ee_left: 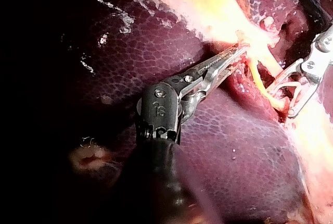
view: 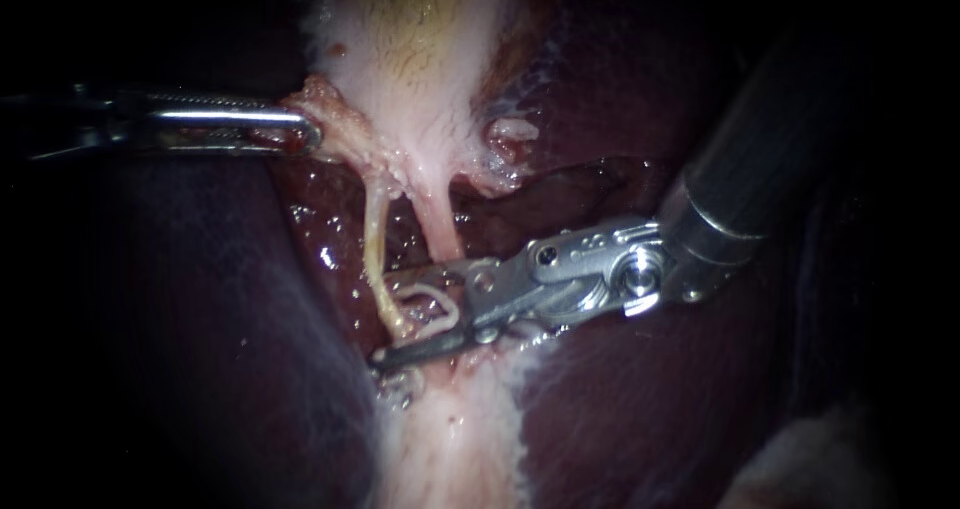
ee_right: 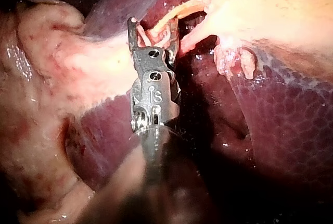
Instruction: Clipping first clip left tube
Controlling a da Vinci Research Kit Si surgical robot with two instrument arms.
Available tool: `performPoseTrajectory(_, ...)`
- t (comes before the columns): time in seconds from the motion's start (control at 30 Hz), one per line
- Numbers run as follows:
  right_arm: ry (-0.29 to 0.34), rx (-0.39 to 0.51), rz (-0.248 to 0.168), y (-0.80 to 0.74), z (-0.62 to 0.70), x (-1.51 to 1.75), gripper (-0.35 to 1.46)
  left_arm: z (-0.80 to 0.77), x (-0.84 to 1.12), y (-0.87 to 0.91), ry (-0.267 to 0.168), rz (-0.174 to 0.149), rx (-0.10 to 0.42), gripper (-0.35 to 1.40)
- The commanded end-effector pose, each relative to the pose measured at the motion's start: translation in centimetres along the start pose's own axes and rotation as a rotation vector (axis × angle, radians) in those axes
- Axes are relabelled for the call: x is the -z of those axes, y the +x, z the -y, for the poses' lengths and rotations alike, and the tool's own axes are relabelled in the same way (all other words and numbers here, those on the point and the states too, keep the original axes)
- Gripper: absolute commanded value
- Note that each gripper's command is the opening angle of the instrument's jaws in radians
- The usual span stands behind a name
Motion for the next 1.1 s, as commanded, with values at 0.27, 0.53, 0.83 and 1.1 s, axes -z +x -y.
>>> performPoseTrajectory(0.27, 0.004, -0.004, 0.0, -0.01, 0.02, 0.04, 0.5, 0.0, 0.0, 0.0, 0.0, 0.0, 0.0, -0.35)
performPoseTrajectory(0.53, 0.014, -0.006, -0.001, 0.0, 0.05, 0.22, 0.5, 0.0, 0.0, 0.0, 0.0, 0.0, 0.0, -0.35)
performPoseTrajectory(0.83, 0.021, -0.018, -0.006, 0.11, 0.13, 0.5, 0.5, 0.0, 0.01, 0.0, 0.0, 0.0, 0.0, -0.35)
performPoseTrajectory(1.1, 0.012, -0.019, -0.008, 0.09, 0.11, 0.59, 0.5, 0.0, 0.01, 0.0, 0.0, 0.0, 0.0, -0.35)
